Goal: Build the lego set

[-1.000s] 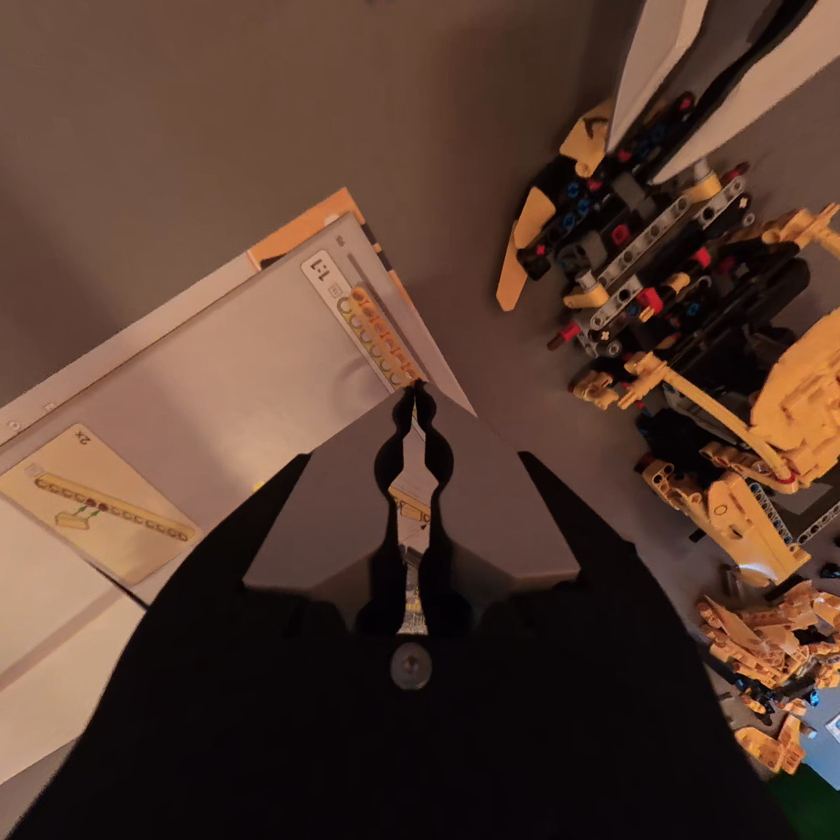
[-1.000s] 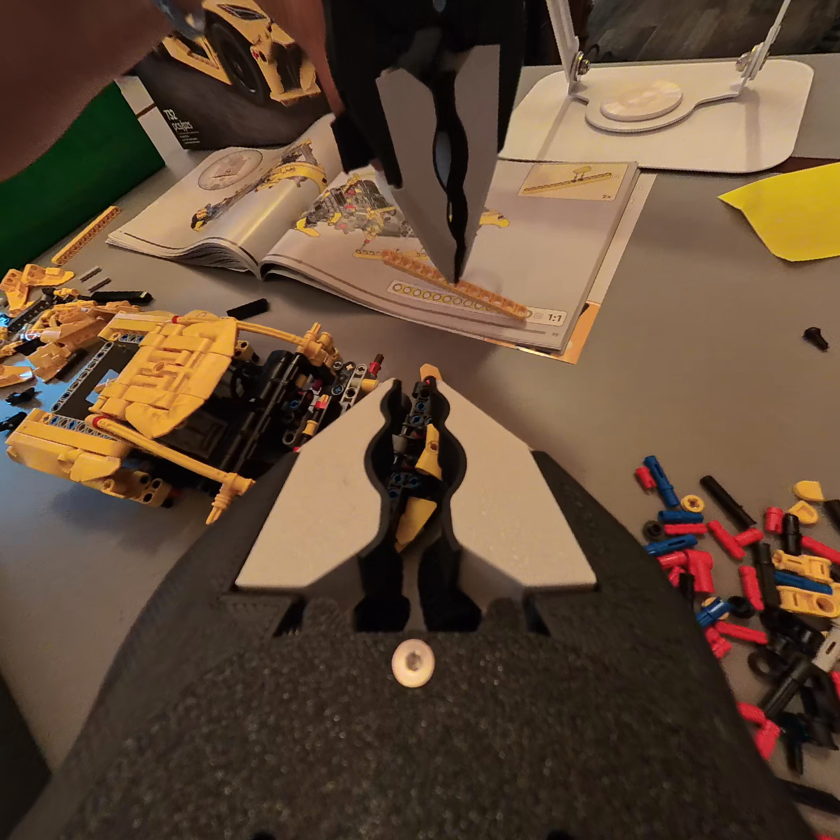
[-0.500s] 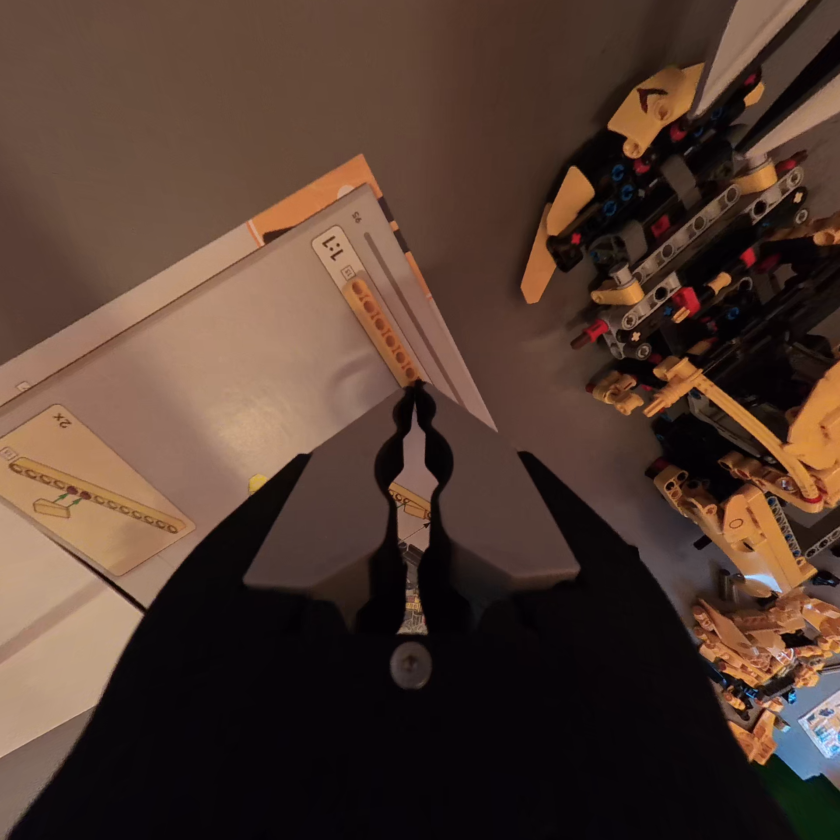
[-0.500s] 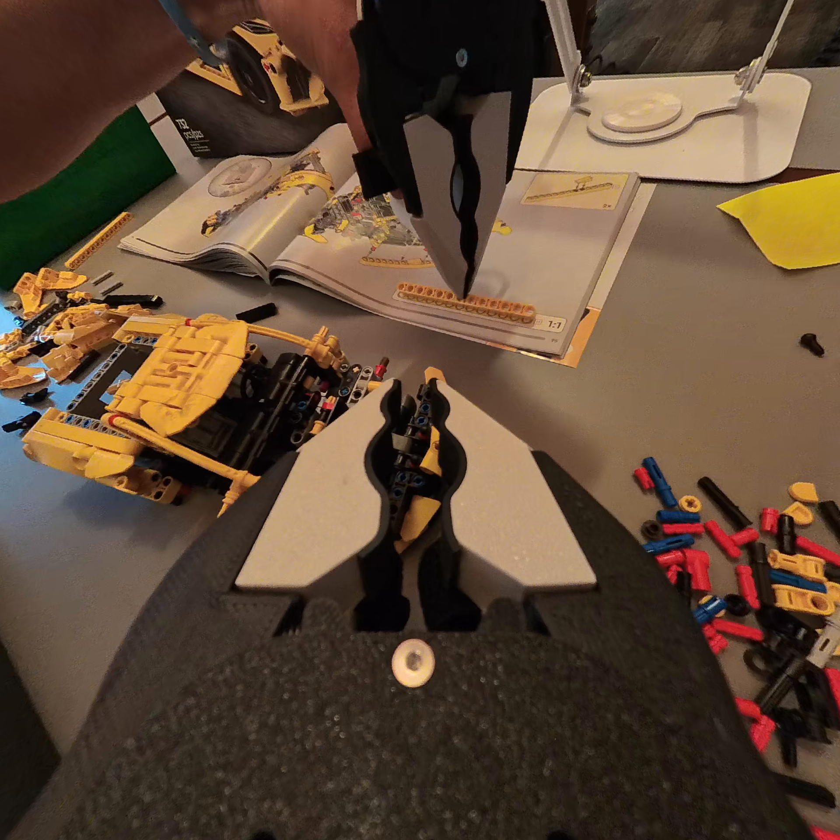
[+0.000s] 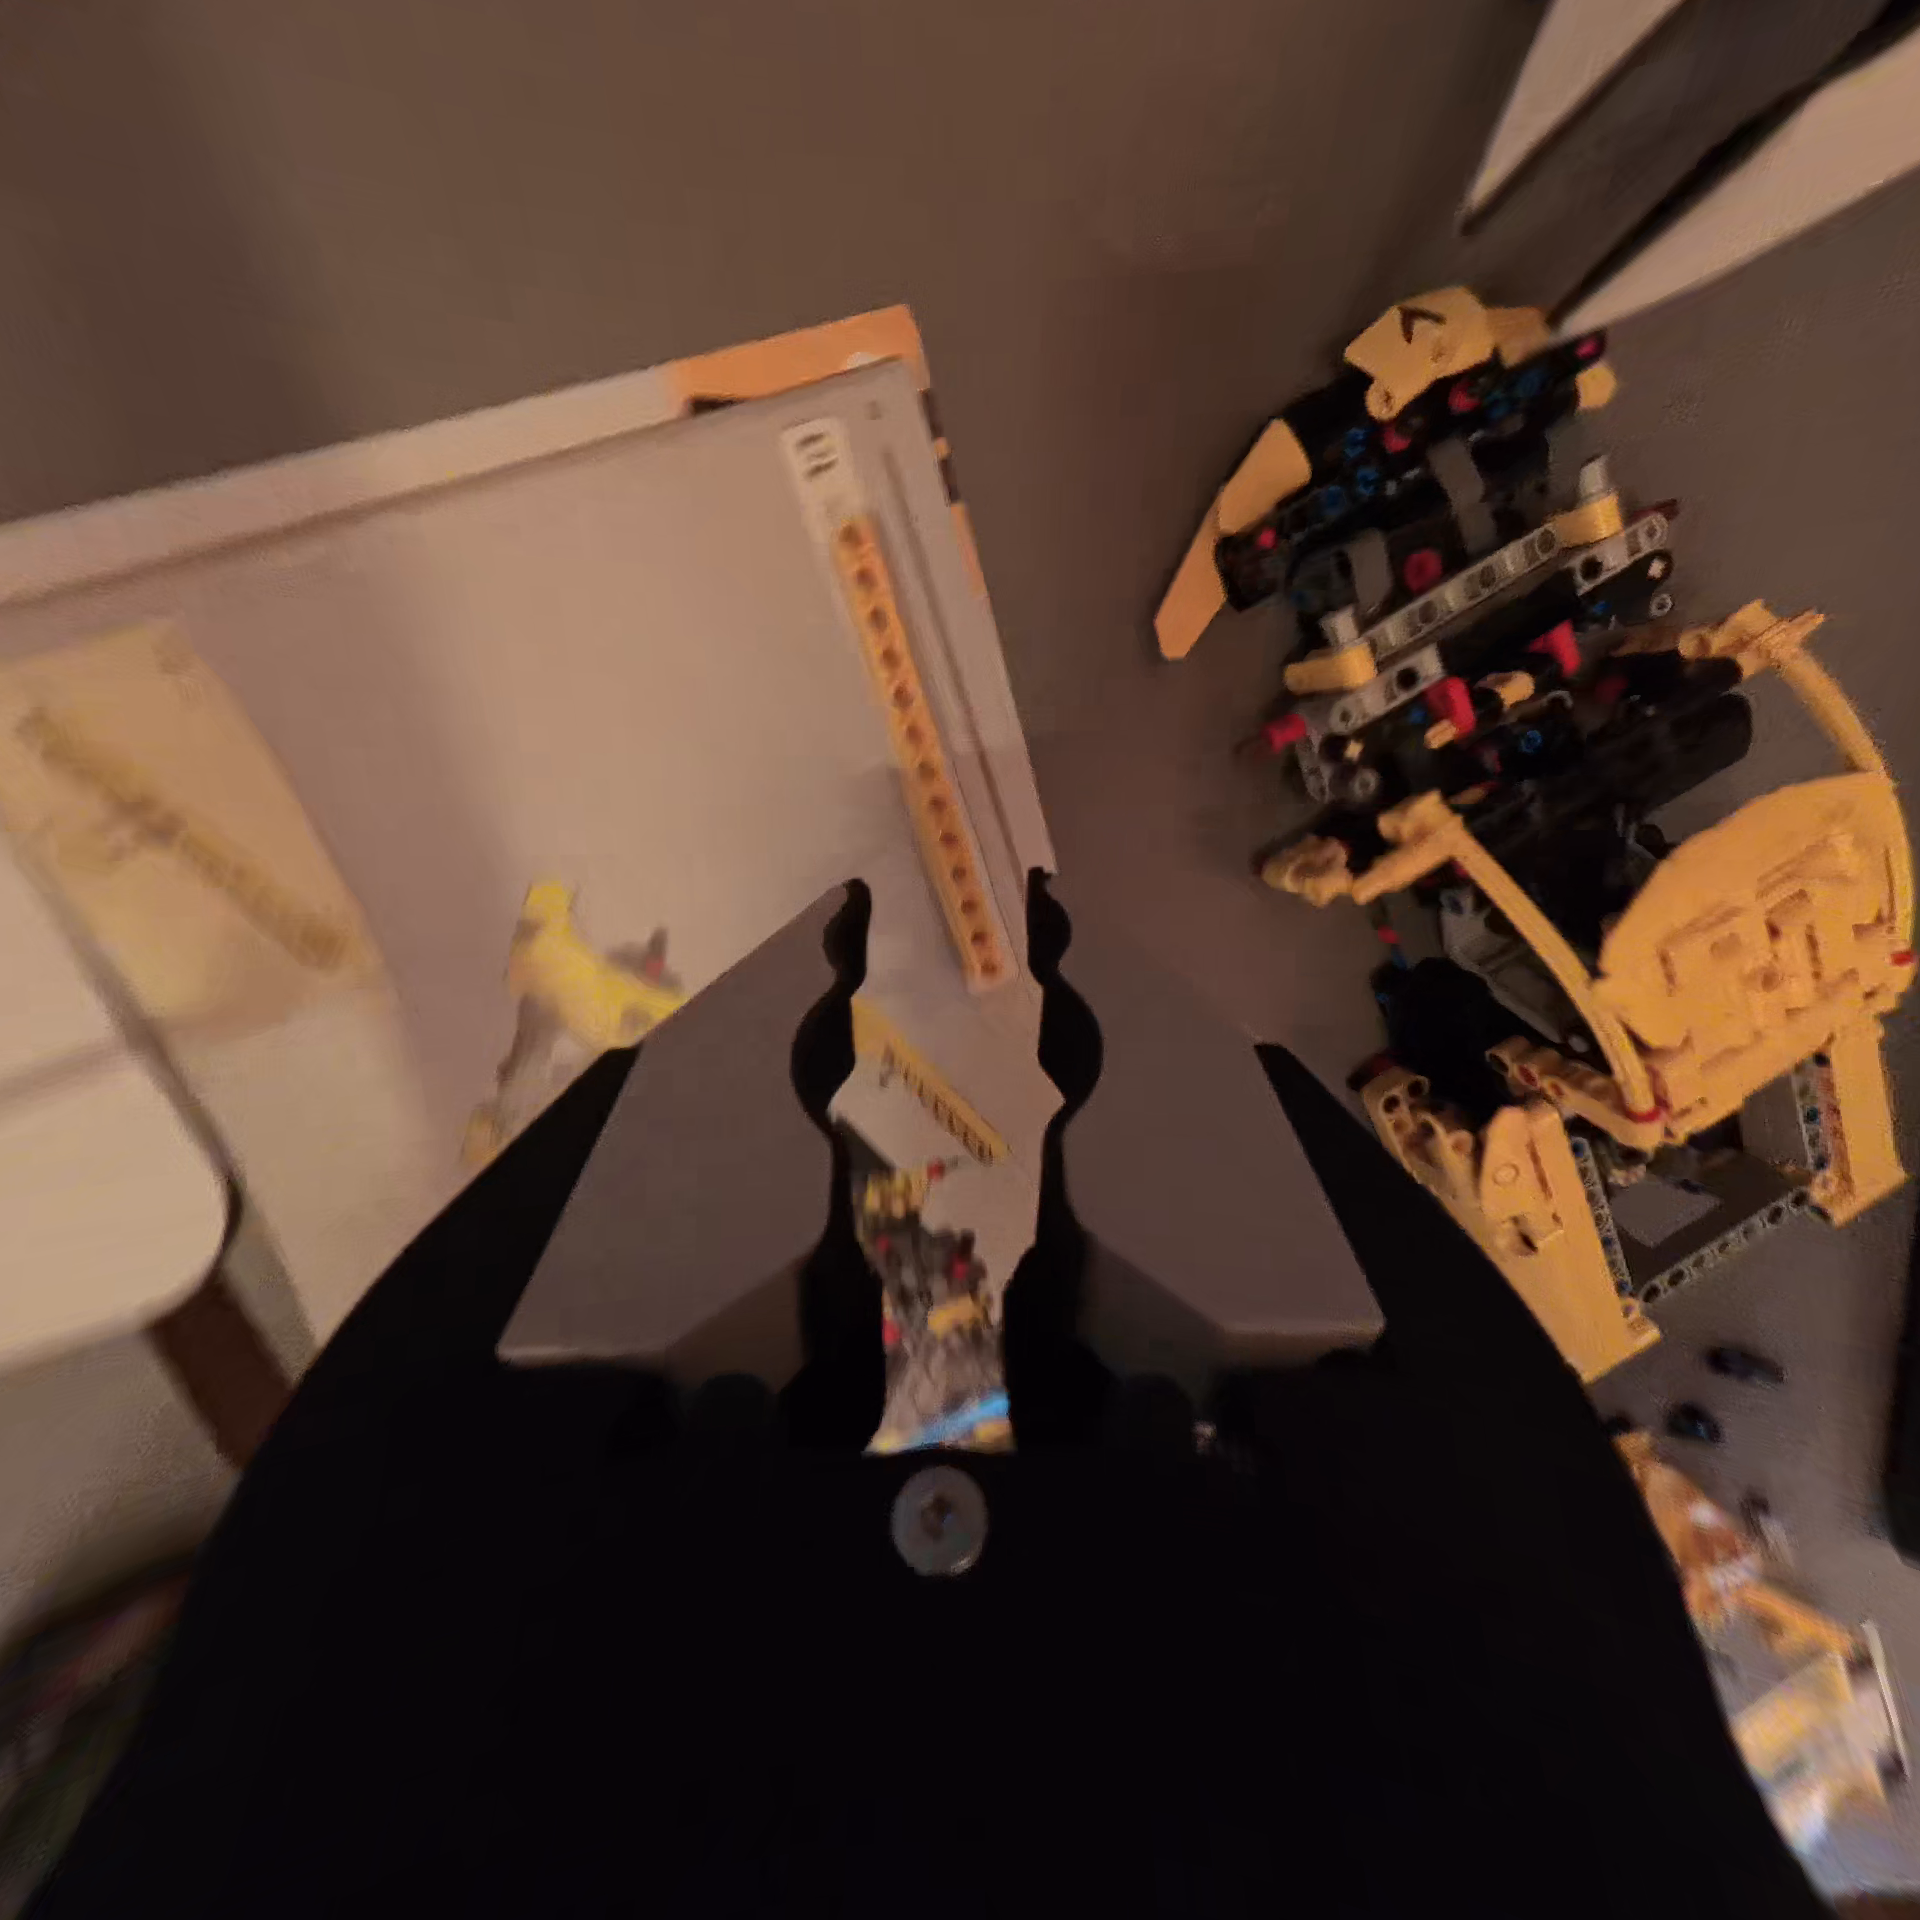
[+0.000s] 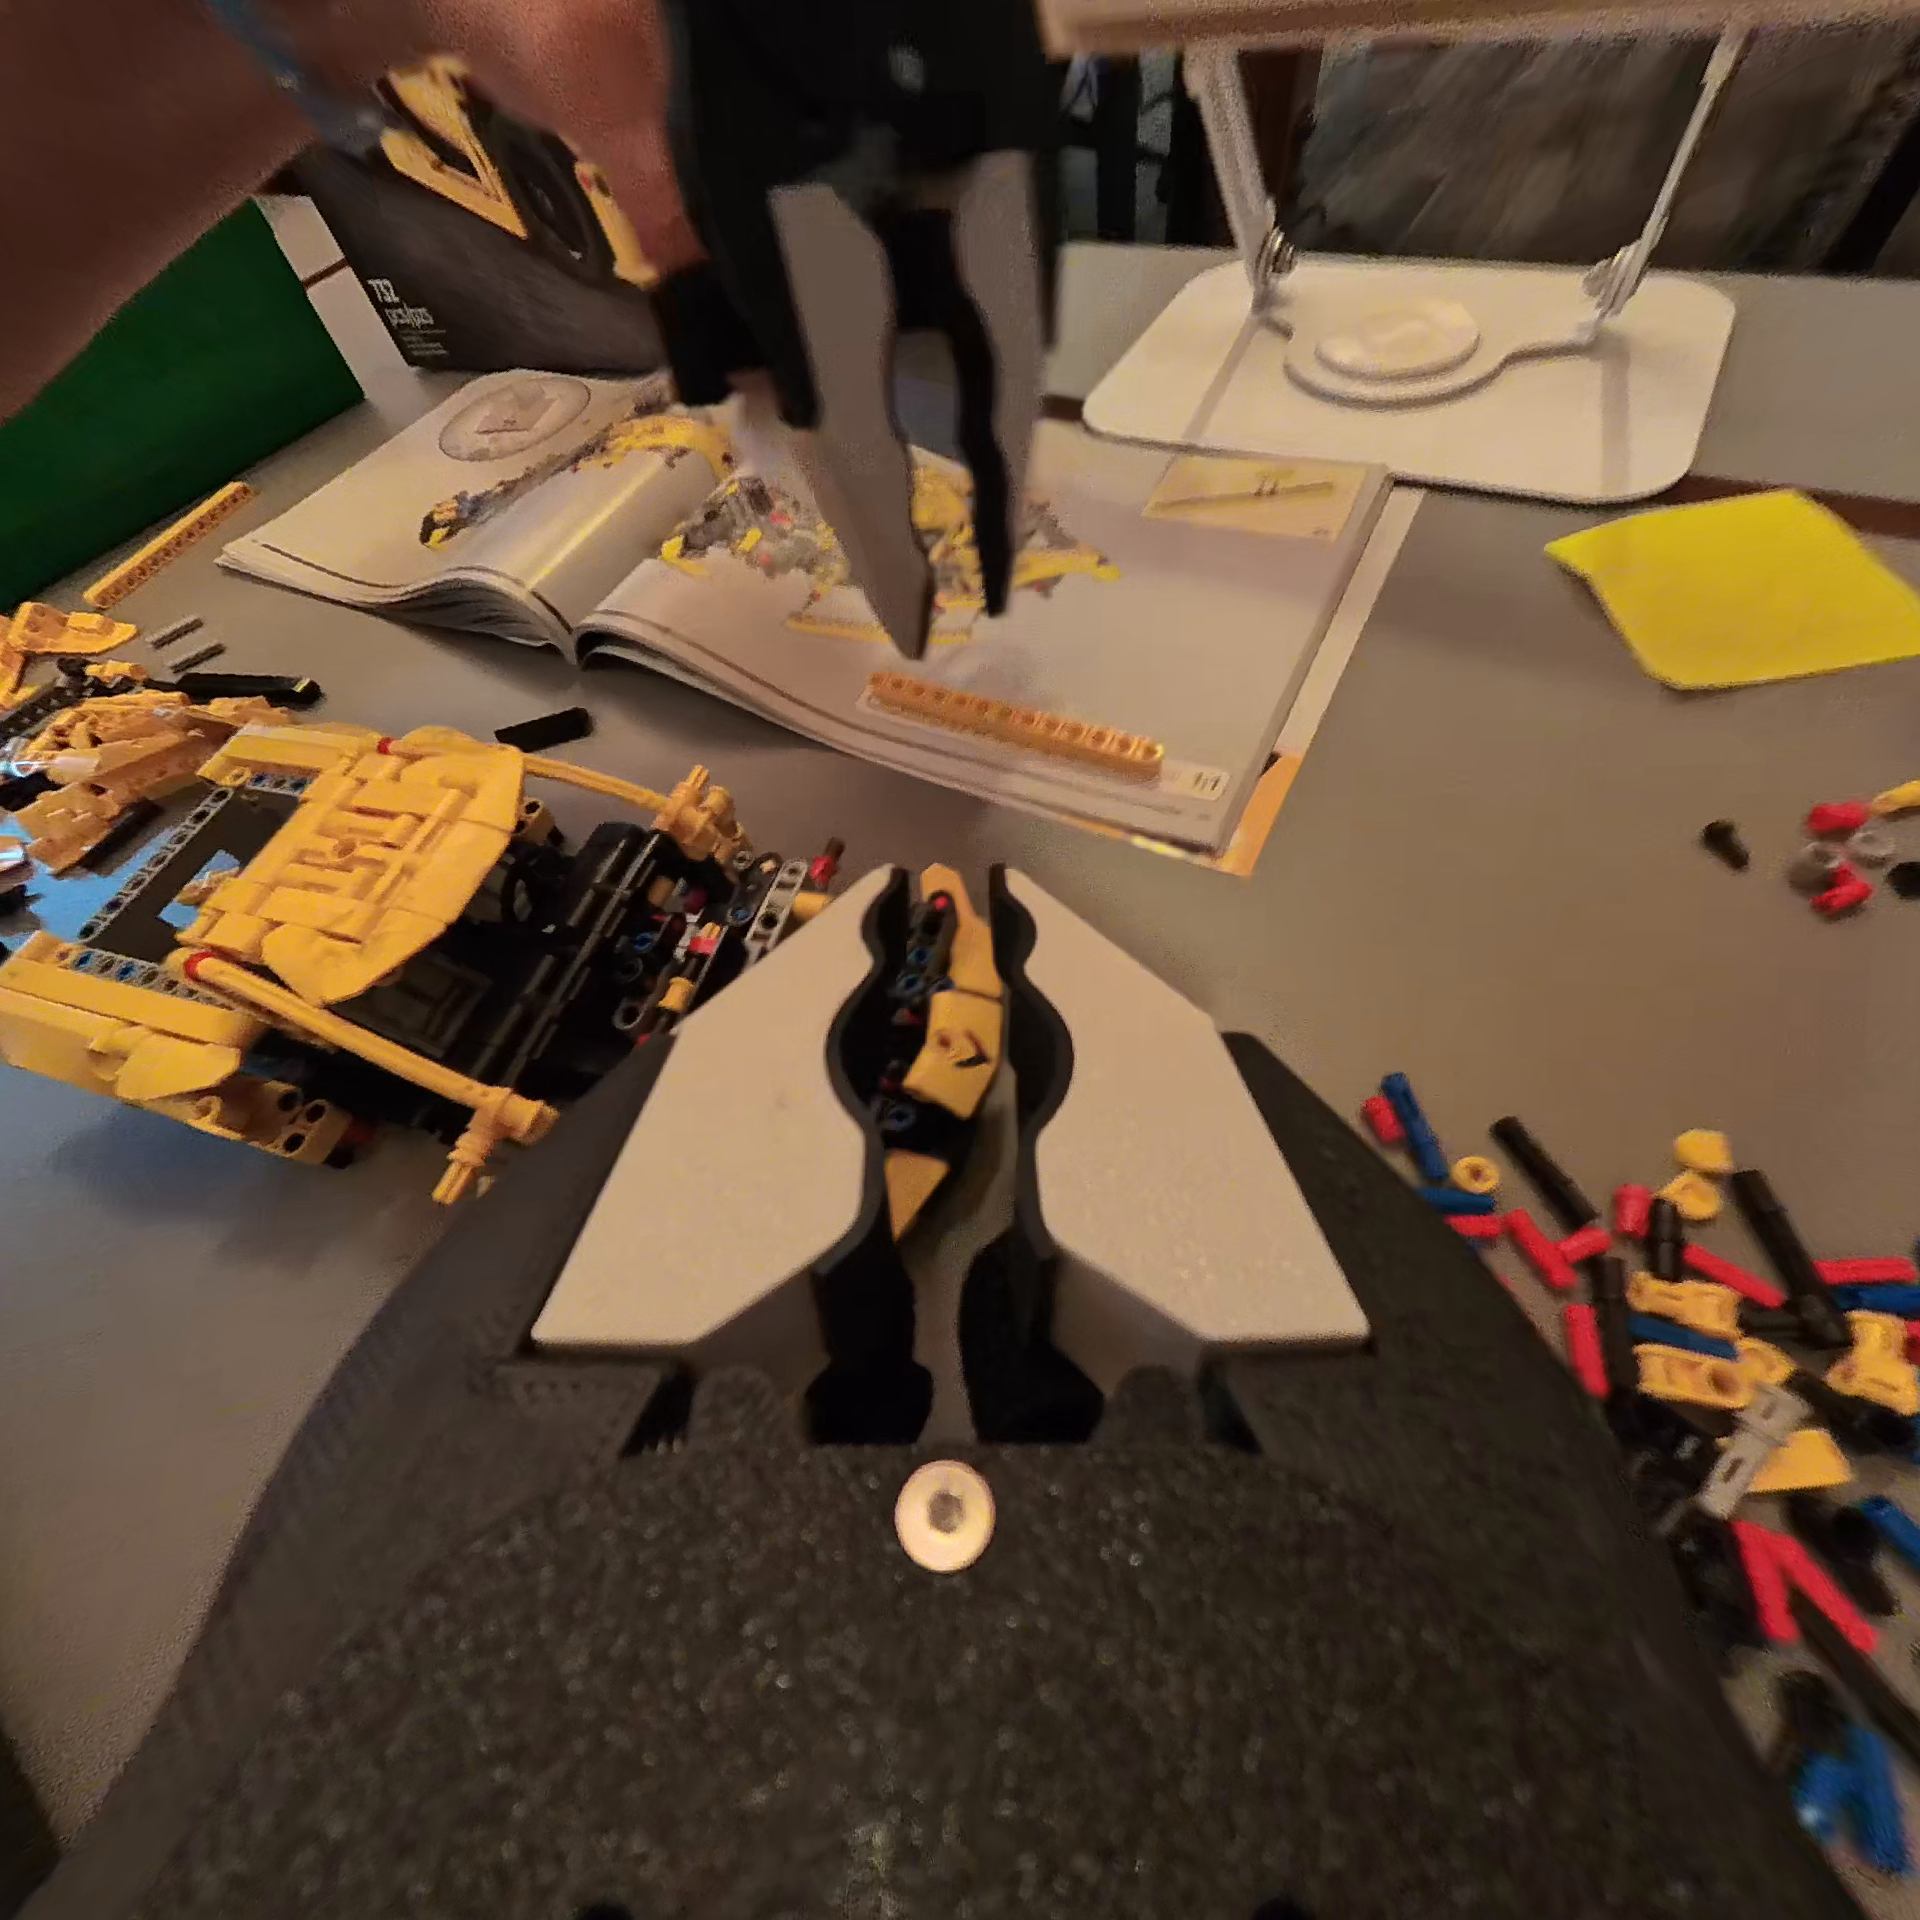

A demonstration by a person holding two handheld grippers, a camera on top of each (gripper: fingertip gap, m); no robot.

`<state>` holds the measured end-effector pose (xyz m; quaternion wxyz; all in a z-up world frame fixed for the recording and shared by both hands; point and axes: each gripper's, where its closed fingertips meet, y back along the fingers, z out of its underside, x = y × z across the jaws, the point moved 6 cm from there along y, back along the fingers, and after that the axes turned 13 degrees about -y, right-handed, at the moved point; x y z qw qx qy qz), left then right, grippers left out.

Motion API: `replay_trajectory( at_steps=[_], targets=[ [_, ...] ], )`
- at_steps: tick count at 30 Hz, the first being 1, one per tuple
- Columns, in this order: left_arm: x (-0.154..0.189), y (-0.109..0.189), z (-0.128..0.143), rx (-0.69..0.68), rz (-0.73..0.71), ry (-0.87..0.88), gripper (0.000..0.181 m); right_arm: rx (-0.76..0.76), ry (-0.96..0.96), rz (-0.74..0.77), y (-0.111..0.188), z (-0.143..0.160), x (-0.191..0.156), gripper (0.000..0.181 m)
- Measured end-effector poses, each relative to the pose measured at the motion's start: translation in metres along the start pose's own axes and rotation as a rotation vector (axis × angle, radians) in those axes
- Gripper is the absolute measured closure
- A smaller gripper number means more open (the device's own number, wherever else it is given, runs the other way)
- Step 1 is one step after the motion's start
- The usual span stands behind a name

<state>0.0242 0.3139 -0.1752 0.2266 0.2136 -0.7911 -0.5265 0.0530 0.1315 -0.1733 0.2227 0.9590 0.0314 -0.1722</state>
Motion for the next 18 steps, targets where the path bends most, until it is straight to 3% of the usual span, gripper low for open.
replay_trajectory(
  at_steps=[4, 7, 9, 13, 18],
  targets=[
    [0.025, 0.046, 0.065, 0.115, -0.296, 0.22, 0.152, -0.034, 0.089, -0.026, -0.01, -0.024, 0.01, 0.141],
    [0.047, 0.048, 0.131, 0.07, -0.455, 0.428, 0.151, -0.217, 0.268, -0.05, -0.041, -0.032, 0.016, 0.117],
    [0.056, 0.04, 0.159, 0.08, -0.508, 0.508, 0.152, -0.336, 0.357, -0.045, -0.066, -0.036, 0.026, 0.102],
    [0.06, 0.04, 0.169, 0.228, -0.556, 0.58, 0.152, -0.397, 0.384, -0.117, -0.112, -0.046, 0.035, 0.099],
    [0.062, 0.035, 0.172, 0.252, -0.61, 0.595, 0.154, -0.359, 0.368, -0.222, -0.147, -0.054, 0.027, 0.105]
  ],
)
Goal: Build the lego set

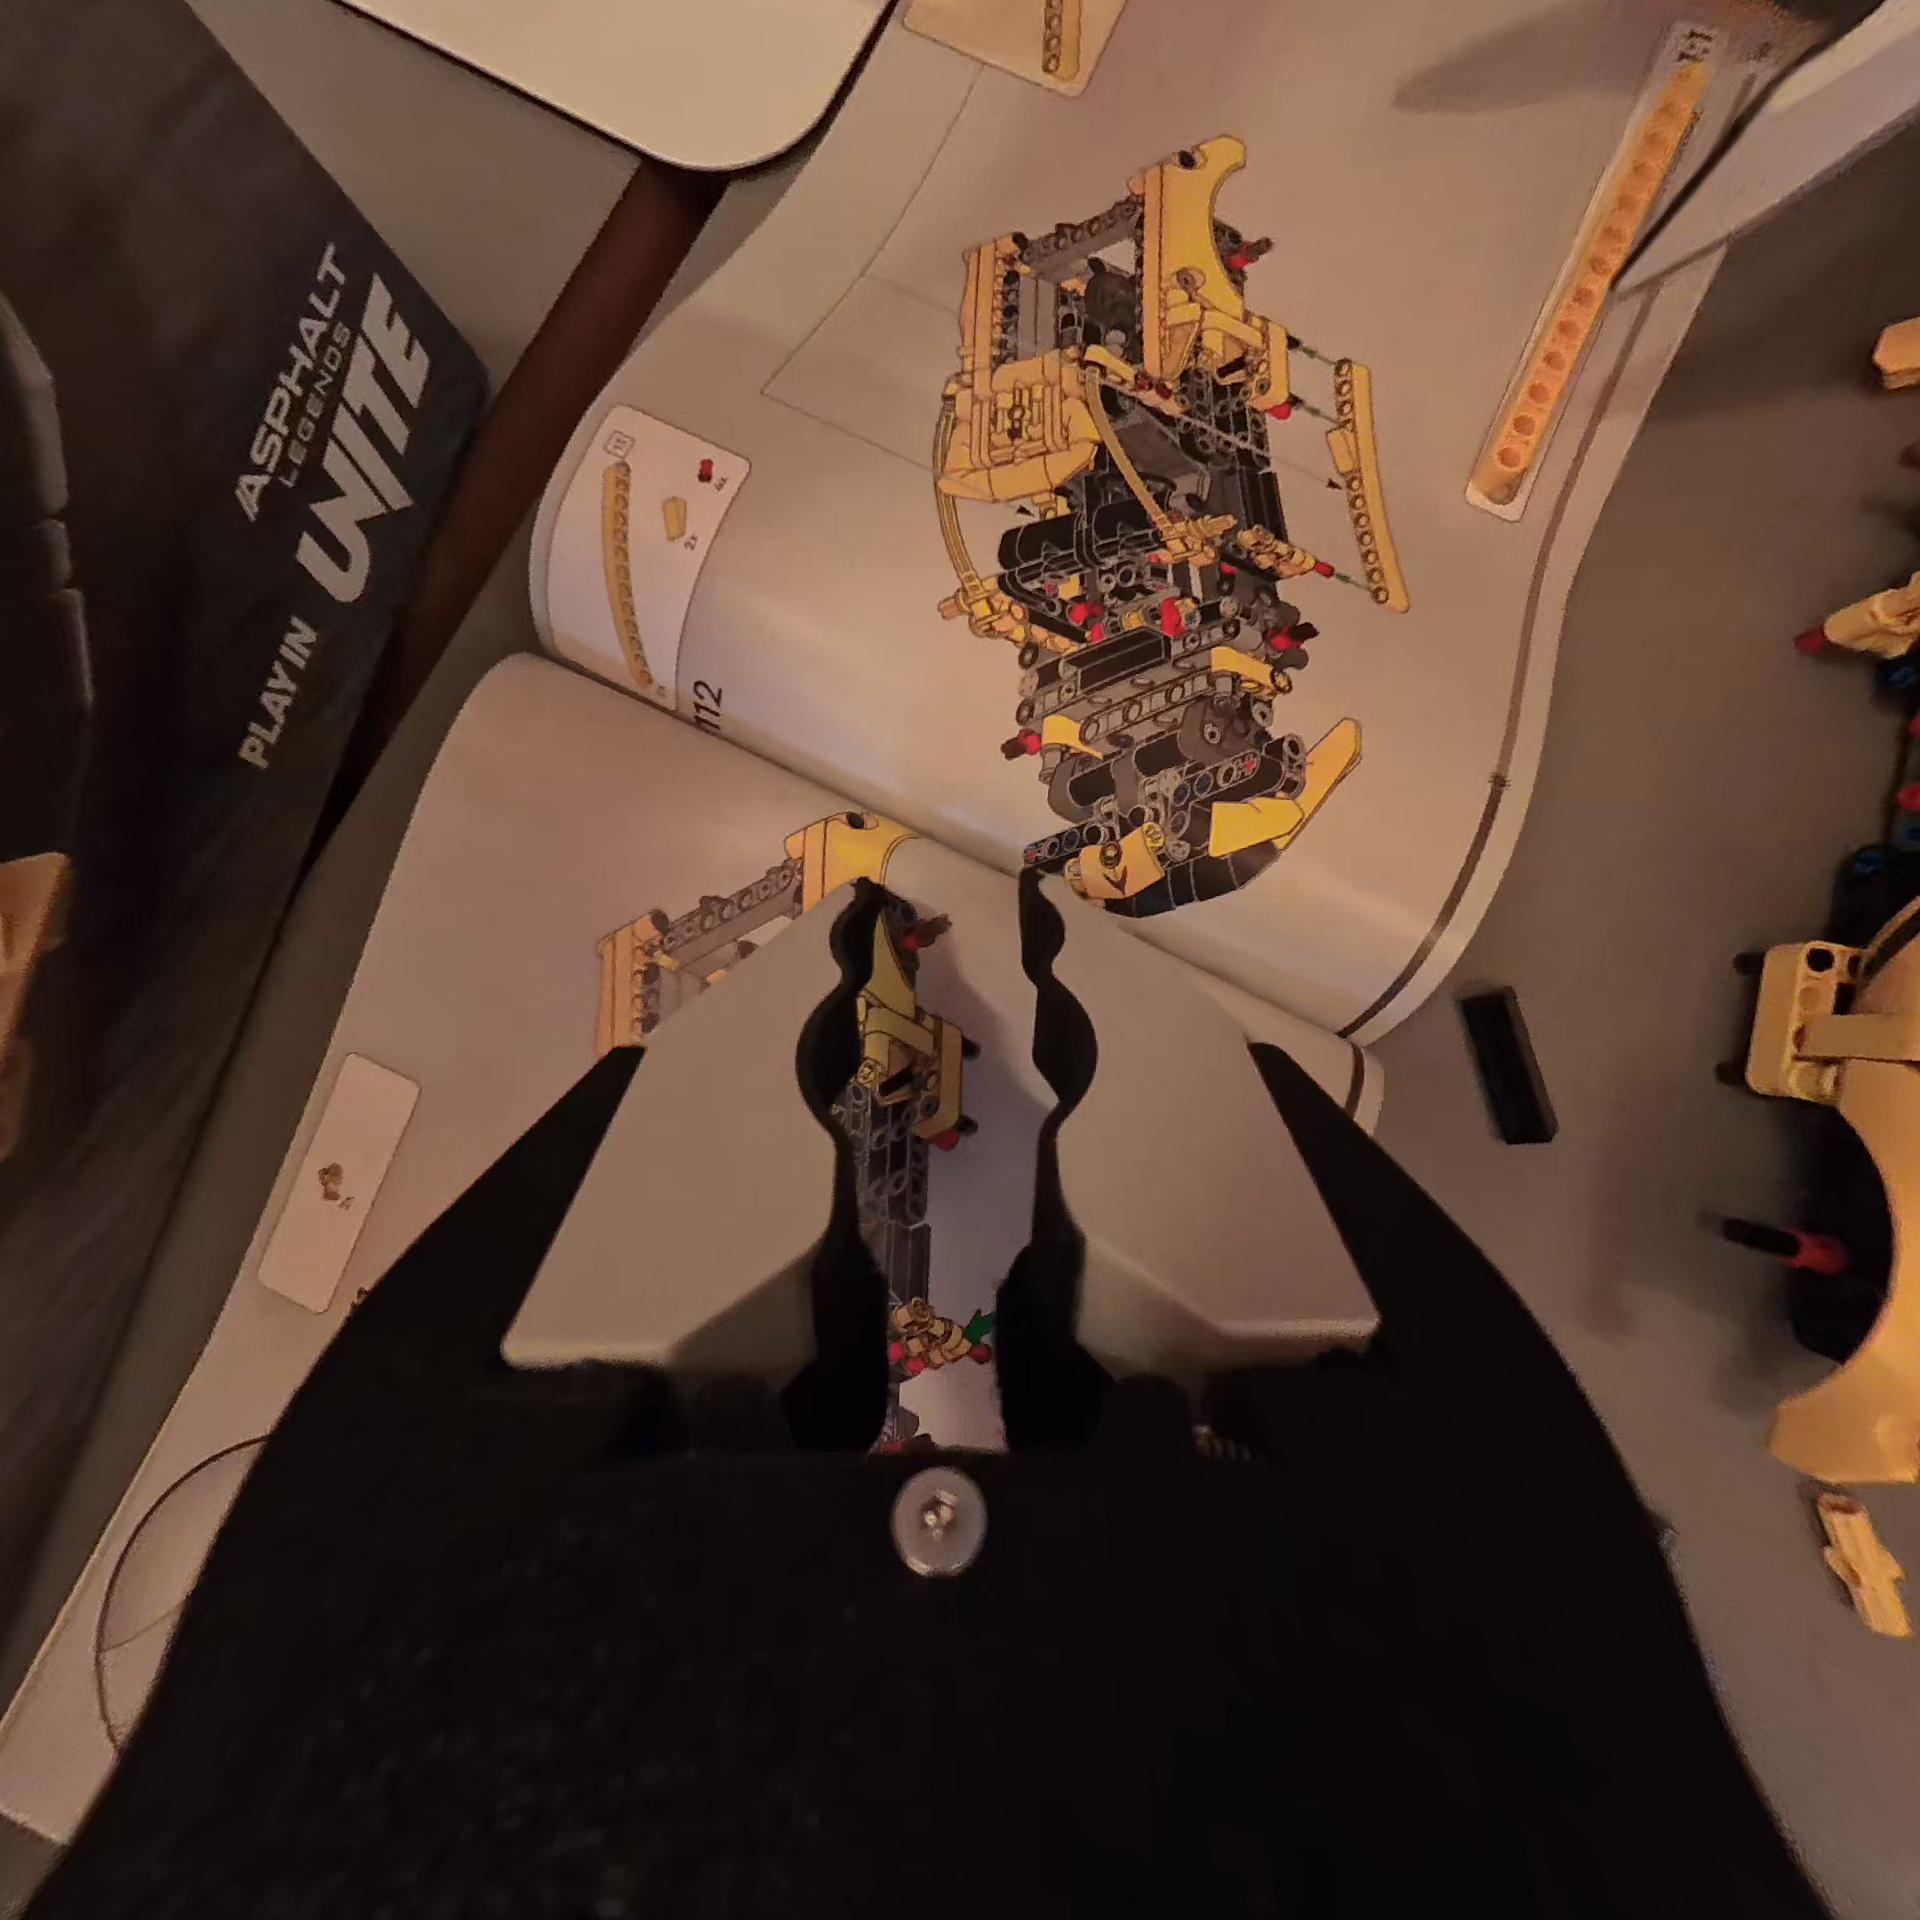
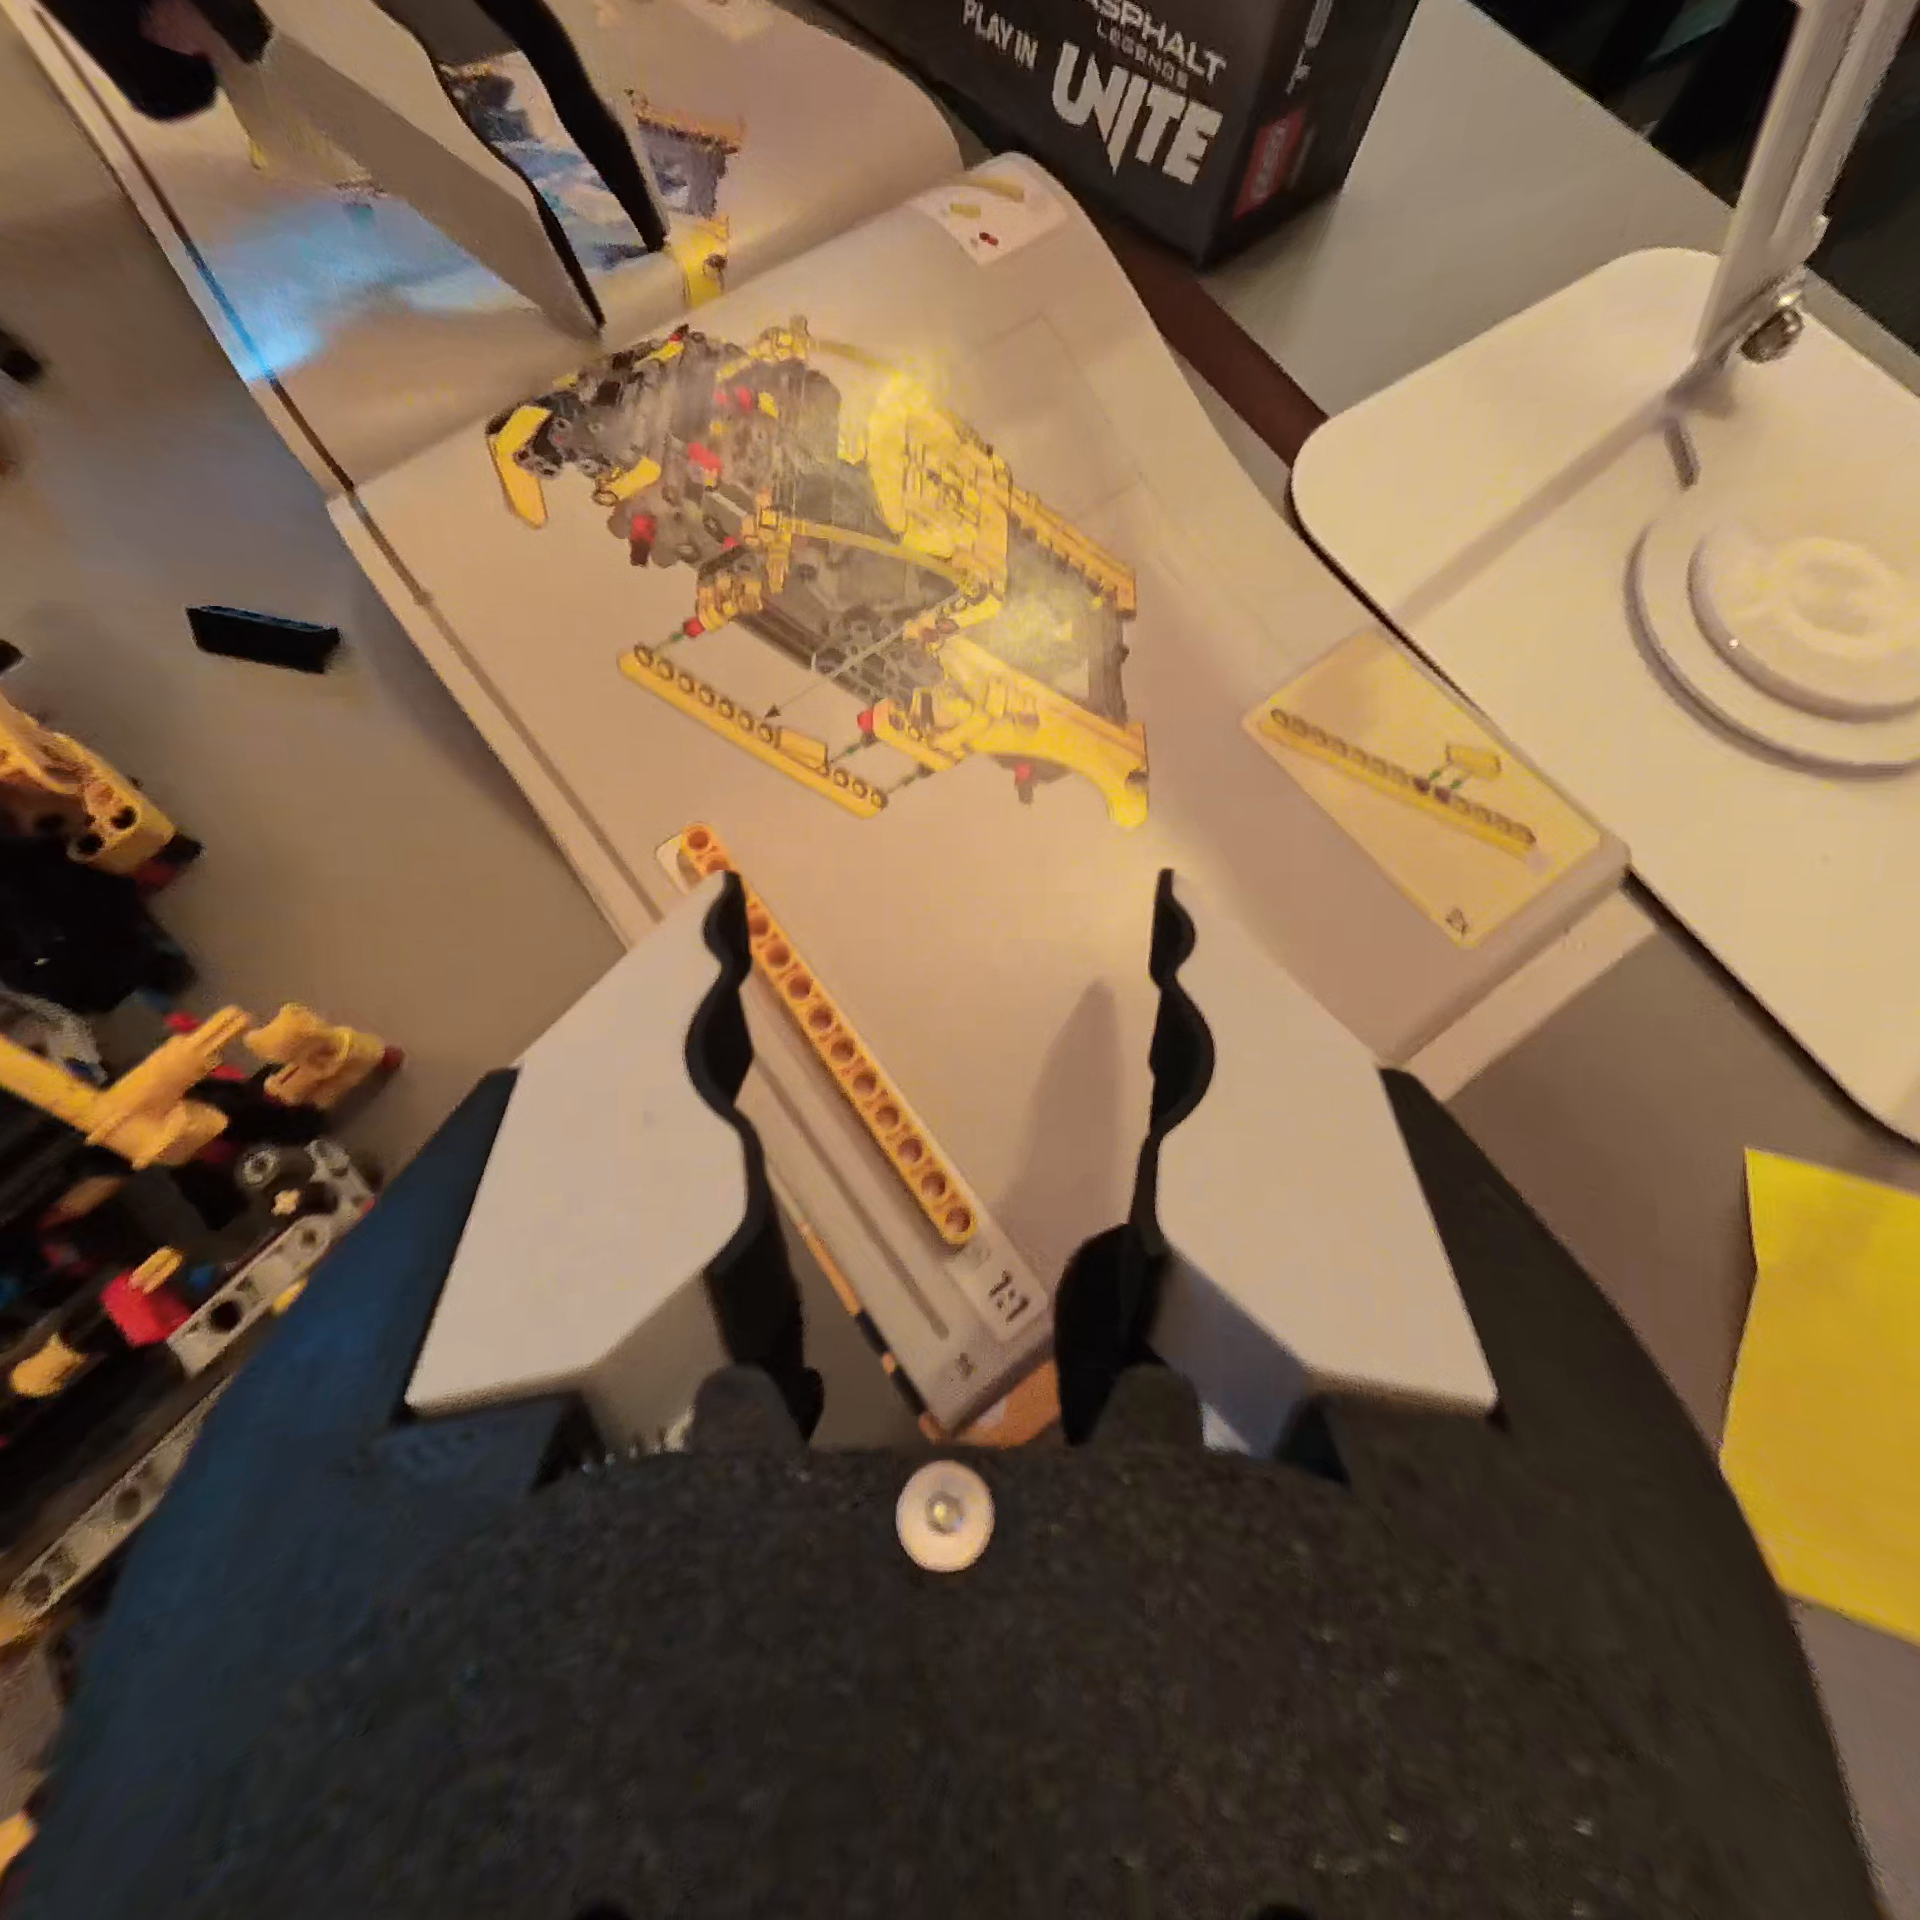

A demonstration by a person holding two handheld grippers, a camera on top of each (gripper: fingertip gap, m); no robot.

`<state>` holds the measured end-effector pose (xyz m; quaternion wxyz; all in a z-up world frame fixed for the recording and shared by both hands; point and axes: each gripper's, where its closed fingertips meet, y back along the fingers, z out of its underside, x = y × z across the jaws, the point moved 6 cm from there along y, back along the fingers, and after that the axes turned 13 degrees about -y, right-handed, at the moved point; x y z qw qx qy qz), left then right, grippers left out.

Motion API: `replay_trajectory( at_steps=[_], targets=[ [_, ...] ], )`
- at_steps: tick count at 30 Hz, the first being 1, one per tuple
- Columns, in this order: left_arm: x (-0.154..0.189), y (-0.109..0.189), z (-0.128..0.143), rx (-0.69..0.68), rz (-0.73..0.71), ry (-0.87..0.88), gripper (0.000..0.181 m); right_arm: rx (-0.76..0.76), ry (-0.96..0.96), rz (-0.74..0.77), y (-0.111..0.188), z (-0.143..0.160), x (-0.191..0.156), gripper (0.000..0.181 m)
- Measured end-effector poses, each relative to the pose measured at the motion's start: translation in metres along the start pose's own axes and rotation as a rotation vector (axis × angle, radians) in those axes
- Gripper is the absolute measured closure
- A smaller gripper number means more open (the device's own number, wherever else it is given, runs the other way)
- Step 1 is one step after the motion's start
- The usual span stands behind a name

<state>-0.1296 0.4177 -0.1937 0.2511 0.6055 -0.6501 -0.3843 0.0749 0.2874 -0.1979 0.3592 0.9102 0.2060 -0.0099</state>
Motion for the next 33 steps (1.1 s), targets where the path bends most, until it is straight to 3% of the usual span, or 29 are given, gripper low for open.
replay_trajectory(
  at_steps=[6, 10, 13, 17, 24, 26, 28, 33],
  targets=[
    [0.001, 0.0, 0.004, 0.008, -0.057, 0.092, 0.153, -0.12, -0.001, -0.053, -0.02, 0.006, 0.005, 0.104],
    [0.001, 0.0, 0.008, 0.034, -0.099, 0.215, 0.153, -0.106, -0.035, -0.08, -0.019, 0.009, 0.009, 0.109],
    [0.002, 0.0, 0.012, 0.08, -0.119, 0.252, 0.153, -0.082, 0.021, -0.025, -0.019, 0.011, 0.013, 0.125],
    [-0.001, 0.0, 0.016, 0.124, -0.098, 0.37, 0.156, -0.058, 0.022, -0.018, -0.02, 0.013, 0.01, 0.125],
    [0.003, 0.0, 0.008, 0.066, -0.173, 0.302, 0.157, -0.086, 0.032, -0.027, -0.019, 0.011, 0.009, 0.121],
    [0.004, -0.001, 0.003, 0.065, -0.201, 0.28, 0.157, -0.093, 0.004, -0.088, -0.01, 0.006, 0.006, 0.115],
    [0.005, -0.001, -0.002, 0.076, -0.208, 0.262, 0.157, -0.093, -0.006, -0.195, 0.004, 0.002, -0.003, 0.123],
    [0.011, 0.008, -0.017, 0.173, -0.137, 0.281, 0.156, -0.218, 0.133, -0.196, 0.014, 0.016, -0.013, 0.136]
  ],
)
